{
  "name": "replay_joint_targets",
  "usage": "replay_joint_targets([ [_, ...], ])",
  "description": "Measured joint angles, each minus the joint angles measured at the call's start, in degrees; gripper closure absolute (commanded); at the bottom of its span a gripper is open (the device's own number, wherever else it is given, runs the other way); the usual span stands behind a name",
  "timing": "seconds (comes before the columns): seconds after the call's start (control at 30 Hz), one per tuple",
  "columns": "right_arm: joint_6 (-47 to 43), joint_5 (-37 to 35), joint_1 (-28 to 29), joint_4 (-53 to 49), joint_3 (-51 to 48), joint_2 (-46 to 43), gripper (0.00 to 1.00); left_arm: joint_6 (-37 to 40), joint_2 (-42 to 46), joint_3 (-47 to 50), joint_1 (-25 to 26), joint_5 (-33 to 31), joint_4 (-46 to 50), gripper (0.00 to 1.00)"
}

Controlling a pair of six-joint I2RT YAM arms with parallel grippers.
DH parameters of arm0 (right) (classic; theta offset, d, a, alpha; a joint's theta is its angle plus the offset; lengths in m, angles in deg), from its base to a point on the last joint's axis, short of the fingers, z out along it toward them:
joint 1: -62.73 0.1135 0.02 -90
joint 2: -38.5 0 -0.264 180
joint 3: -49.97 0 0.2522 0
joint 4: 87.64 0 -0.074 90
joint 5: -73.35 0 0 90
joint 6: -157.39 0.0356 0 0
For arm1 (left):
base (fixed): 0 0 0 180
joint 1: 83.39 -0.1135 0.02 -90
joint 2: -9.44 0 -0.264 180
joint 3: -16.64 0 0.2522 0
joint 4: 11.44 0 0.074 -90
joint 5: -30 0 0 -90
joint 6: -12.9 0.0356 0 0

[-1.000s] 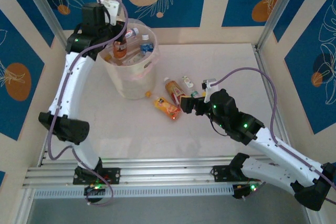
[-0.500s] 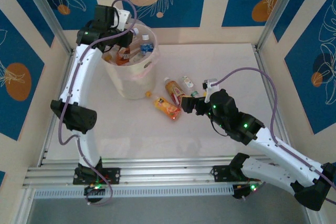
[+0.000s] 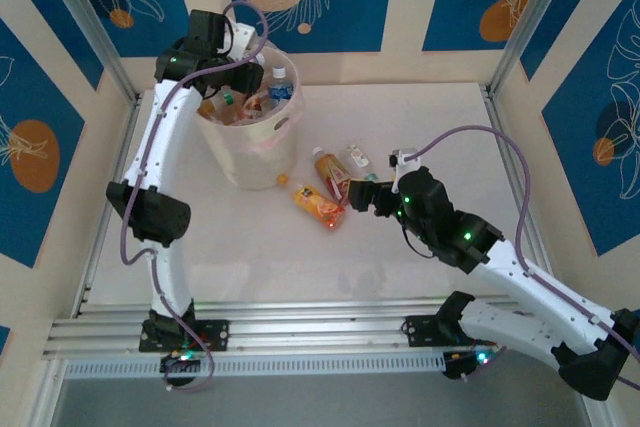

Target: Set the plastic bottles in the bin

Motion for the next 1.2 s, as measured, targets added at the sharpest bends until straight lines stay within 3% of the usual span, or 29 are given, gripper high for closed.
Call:
replay_joint_targets([
  [0.43, 2.7, -0.3, -3.7, -5.1, 2.7, 2.6, 0.01, -3.4, -0.5, -0.9, 0.0, 4.2, -2.8, 0.38],
  [0.6, 3.7, 1.4, -8.2, -9.4, 6.1, 7.3, 0.01, -5.6, 1.6, -0.9, 0.3, 4.3, -2.8, 0.21],
  [0.7, 3.8, 4.4, -12.5, -12.0, 8.7, 11.3, 0.00, -6.6, 5.8, 0.9, 0.6, 4.3, -3.7, 0.05],
  [0.73, 3.8, 5.2, -13.9, -12.6, 9.6, 12.7, 0.01, -7.0, 7.7, 2.2, 0.8, 4.3, -4.3, 0.01],
  [0.9, 1.4, 10.9, -20.8, -15.7, 13.9, 21.0, 0.08, -10.0, 21.7, 13.7, 1.3, 4.3, -9.7, 0.00],
  [1.2, -5.9, 17.6, -26.4, -20.0, 24.7, 37.2, 0.23, -19.0, 44.7, 43.9, 1.7, 5.0, -23.7, 0.00],
])
